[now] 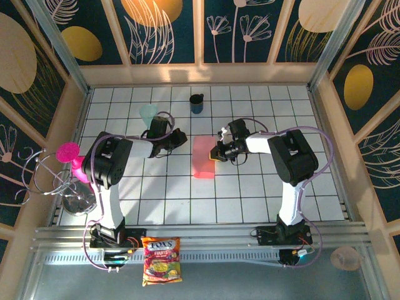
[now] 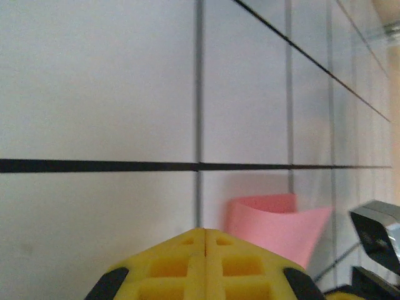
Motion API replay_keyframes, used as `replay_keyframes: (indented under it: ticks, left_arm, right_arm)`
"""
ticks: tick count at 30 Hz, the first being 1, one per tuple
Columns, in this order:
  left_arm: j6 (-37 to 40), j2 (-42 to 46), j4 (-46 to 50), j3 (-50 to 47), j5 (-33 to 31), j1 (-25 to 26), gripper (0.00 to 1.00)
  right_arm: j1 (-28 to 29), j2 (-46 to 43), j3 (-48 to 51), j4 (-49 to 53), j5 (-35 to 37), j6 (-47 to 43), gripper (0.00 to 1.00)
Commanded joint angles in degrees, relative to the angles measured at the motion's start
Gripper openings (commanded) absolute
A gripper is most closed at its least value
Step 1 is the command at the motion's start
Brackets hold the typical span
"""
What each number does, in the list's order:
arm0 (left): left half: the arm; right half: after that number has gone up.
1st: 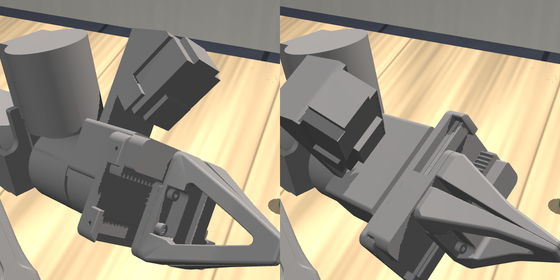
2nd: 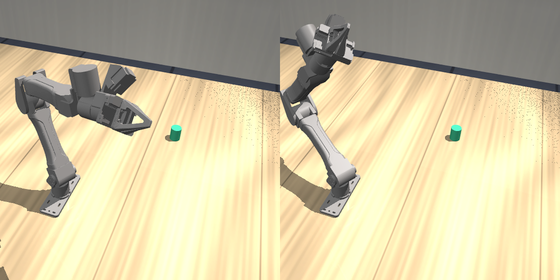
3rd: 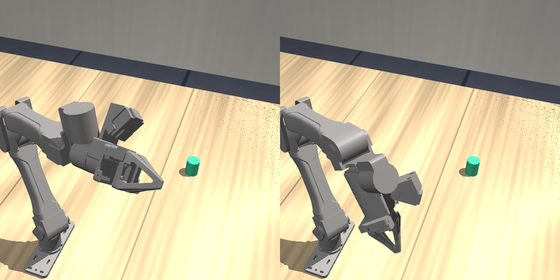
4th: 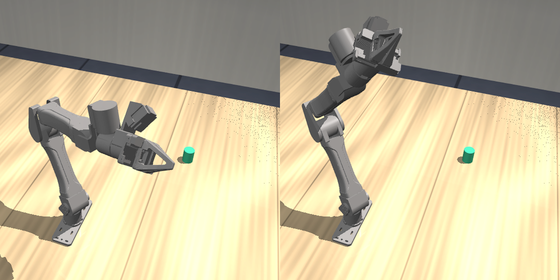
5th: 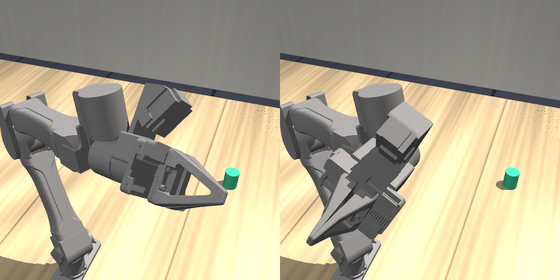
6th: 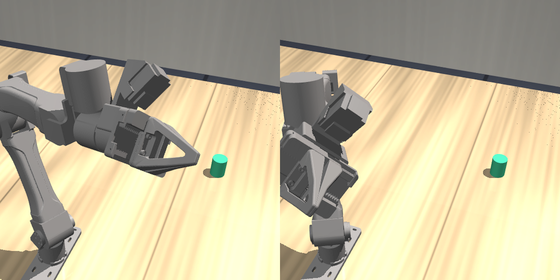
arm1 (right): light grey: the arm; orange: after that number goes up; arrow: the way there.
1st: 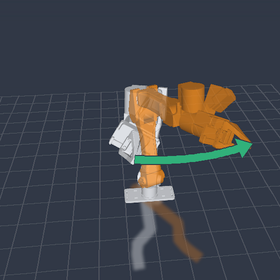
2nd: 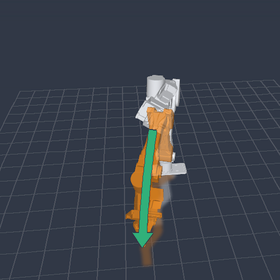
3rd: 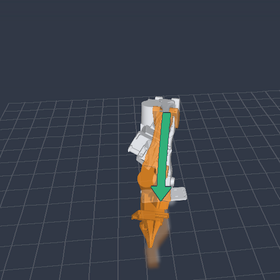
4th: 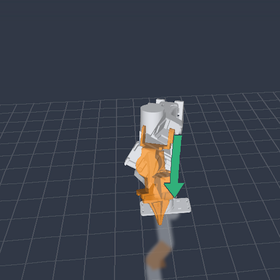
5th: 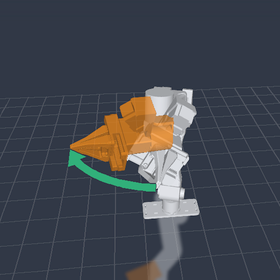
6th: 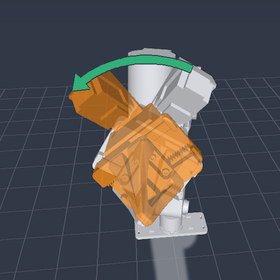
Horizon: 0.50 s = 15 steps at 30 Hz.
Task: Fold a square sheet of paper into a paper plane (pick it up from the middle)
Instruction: First fold the square sheet of paper in half at the center of the table.
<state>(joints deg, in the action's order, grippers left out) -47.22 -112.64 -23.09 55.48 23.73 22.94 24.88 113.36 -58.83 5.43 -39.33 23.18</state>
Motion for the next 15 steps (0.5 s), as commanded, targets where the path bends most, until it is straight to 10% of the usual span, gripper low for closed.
replay_keyframes:
  ticks: [1, 15]
  left_arm:
    - [-0.41, 1.86, -3.06, -0.09, 2.91, 3.49, 0.06]
    - [1.54, -9.64, 6.19, 12.41, -2.74, 5.99, 0.06]
  right_arm:
    - [-1.99, 8.45, 4.78, 9.59, 19.63, -2.79, 0.06]
    - [-2.02, 8.73, 4.97, 9.74, 19.73, -2.78, 0.05]
